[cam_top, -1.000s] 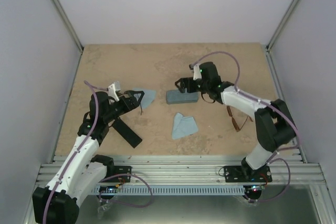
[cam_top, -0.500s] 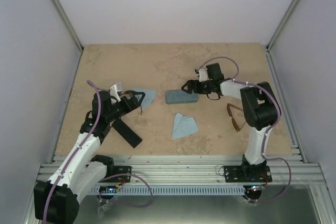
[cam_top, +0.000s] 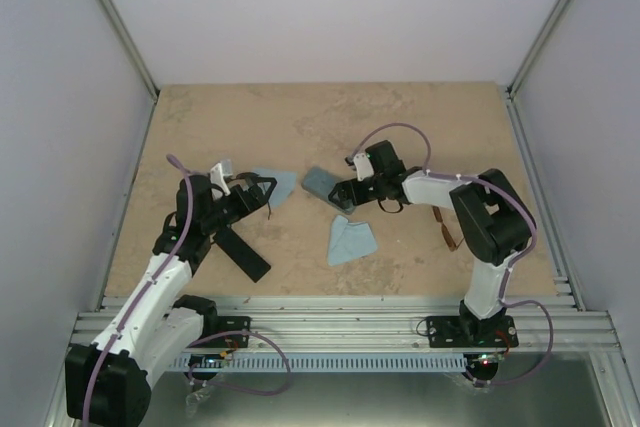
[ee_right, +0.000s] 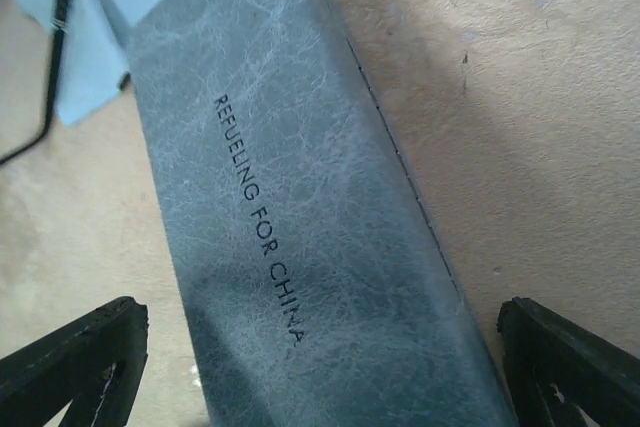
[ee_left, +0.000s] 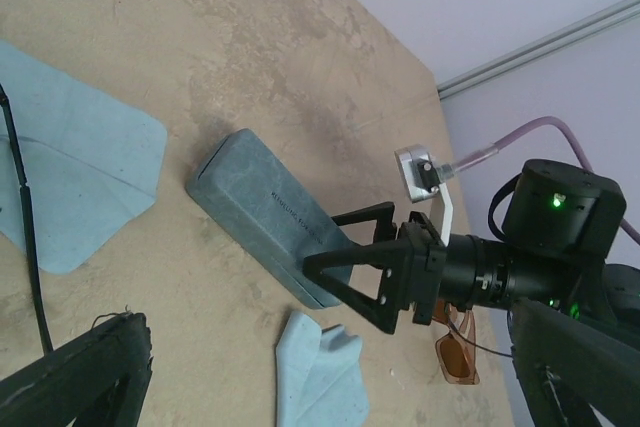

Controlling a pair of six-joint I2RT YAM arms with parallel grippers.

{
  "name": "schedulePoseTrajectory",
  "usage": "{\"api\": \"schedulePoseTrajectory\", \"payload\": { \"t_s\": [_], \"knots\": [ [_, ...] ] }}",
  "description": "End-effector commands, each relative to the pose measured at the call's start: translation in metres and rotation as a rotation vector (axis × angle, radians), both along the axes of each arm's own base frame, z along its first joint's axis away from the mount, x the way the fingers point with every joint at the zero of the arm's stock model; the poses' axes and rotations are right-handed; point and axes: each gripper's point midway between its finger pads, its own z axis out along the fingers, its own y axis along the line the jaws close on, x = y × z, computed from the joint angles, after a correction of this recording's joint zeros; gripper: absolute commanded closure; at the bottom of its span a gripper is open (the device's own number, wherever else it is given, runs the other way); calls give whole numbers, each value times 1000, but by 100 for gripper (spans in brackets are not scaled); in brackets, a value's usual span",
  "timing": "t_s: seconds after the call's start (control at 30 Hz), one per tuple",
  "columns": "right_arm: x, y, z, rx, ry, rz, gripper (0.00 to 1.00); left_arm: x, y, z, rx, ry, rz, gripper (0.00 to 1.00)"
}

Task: Organize the sunglasses
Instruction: Pick up the sunglasses case from the center of the board.

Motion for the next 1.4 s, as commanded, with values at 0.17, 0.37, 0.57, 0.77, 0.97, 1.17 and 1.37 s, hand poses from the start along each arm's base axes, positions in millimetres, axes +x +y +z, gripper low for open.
{"api": "schedulePoseTrajectory", "payload": {
  "t_s": [0.17,0.37,0.57,0.77,0.97,1.17,1.37],
  "knots": [
    [-12,-16,-28,-438,-200,88,5,-1,-1,-6,-4,15,-2,1],
    [-12,-24,-41,-636,-250,150,13,0,-1,-8,3,23,-4,1],
    [-15,-15,-40,-599,-244,170,35,1,-1,-9,7,25,-4,1],
    [-4,-1,-2,-491,-327,116,39,2,-3,-4,-2,14,-14,1],
    [-7,35,81,-182,-410,93,39,2,-12,14,-56,-30,-54,1],
    [-51,75,170,279,-323,172,39,-3,-24,59,-147,-181,-121,1],
    [-90,88,237,612,-180,226,41,-18,-37,107,-268,-355,-218,1]
  ]
}}
